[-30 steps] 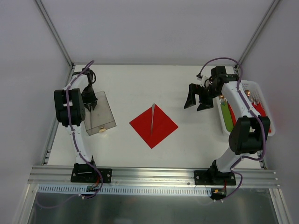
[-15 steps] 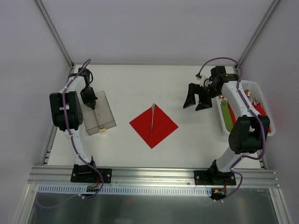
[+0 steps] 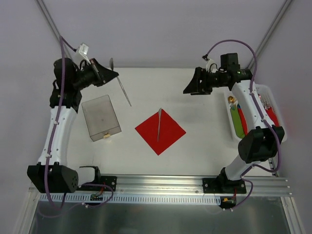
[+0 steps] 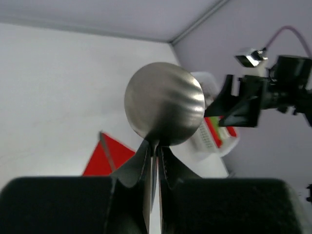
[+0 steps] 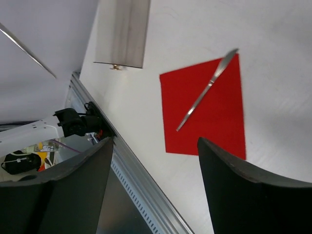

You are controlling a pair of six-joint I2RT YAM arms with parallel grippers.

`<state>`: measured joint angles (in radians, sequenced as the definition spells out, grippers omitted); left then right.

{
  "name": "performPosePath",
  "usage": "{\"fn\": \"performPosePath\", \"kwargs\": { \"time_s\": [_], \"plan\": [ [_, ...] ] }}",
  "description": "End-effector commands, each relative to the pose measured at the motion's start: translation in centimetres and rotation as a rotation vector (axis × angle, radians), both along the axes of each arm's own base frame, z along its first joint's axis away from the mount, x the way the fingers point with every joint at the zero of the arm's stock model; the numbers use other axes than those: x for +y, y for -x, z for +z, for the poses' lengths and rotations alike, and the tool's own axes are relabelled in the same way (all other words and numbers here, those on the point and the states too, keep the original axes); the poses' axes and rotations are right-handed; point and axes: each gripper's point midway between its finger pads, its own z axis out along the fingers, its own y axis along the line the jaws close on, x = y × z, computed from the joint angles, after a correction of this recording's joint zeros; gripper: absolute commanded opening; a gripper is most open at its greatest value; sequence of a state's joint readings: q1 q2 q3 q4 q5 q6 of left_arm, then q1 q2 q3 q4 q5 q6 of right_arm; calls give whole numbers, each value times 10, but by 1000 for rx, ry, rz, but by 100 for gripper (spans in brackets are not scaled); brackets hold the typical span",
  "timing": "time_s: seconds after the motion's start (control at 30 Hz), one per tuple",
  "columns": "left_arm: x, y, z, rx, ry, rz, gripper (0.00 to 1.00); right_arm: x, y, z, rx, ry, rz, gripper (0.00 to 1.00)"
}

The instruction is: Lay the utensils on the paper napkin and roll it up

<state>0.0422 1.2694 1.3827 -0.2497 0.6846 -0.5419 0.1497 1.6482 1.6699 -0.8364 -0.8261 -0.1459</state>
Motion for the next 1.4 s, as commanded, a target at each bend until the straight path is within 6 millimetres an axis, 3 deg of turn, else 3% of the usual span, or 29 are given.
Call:
{"fn": "performPosePath", "kwargs": {
  "time_s": [0.0,0.07,0.1,0.13,0.23,0.27,0.3,0.4,0.43,0.47,0.53,0.63,0.67,0.7,0.73,0.8,0.87,0.93,0.97,1.0,1.1,1.13,1.37],
  "plan": [
    [-55,17,11,-84,294,-254,0,44,6,60,-98,-164,54,73],
    [-74,23,3,-53,403,-299,0,59,9,75,-120,-204,73,68],
    [-85,23,9,-117,418,-339,0,72,18,79,-124,-211,108,67],
    [-108,31,6,-109,435,-400,0,78,22,86,-142,-219,126,66],
    [-146,37,5,-103,474,-490,0,103,44,95,-153,-245,203,60],
    [-153,36,10,-109,485,-501,0,108,50,94,-149,-249,220,59],
    [-159,30,2,-79,490,-496,0,114,59,94,-155,-249,248,59],
    [-170,20,0,-38,489,-477,0,114,69,91,-165,-238,258,58],
    [-172,13,-16,27,443,-446,0,110,68,89,-177,-225,249,58],
    [-177,13,-8,16,418,-450,0,105,69,91,-192,-220,242,59],
    [-186,1,-26,93,327,-390,0,90,61,79,-192,-191,200,60],
    [-202,-9,-84,286,39,-306,0,58,45,54,-150,-119,102,60],
    [-202,-3,-94,379,-25,-285,0,48,40,46,-148,-91,81,60],
    [-211,-2,-118,435,-77,-287,0,34,34,41,-147,-68,45,60],
    [-212,-5,-125,440,-118,-258,0,24,35,25,-109,-25,14,60],
    [-216,-1,-140,483,-145,-240,0,12,34,13,-98,14,-6,60],
    [-234,15,-136,485,-98,-356,0,7,40,3,-67,10,-9,60],
    [-257,17,-102,328,19,-479,0,10,48,6,-62,-22,13,60],
    [-262,30,-104,334,59,-533,0,17,51,9,-65,-74,43,60],
    [-267,27,-78,225,122,-559,0,21,52,13,-53,-104,47,60],
    [-266,35,-68,237,256,-634,0,27,56,25,-80,-158,91,61],
    [-268,34,-54,164,299,-656,0,29,56,29,-92,-172,97,61],
    [-268,43,-40,137,458,-701,0,41,56,38,-76,-213,98,59]
  ]
}}
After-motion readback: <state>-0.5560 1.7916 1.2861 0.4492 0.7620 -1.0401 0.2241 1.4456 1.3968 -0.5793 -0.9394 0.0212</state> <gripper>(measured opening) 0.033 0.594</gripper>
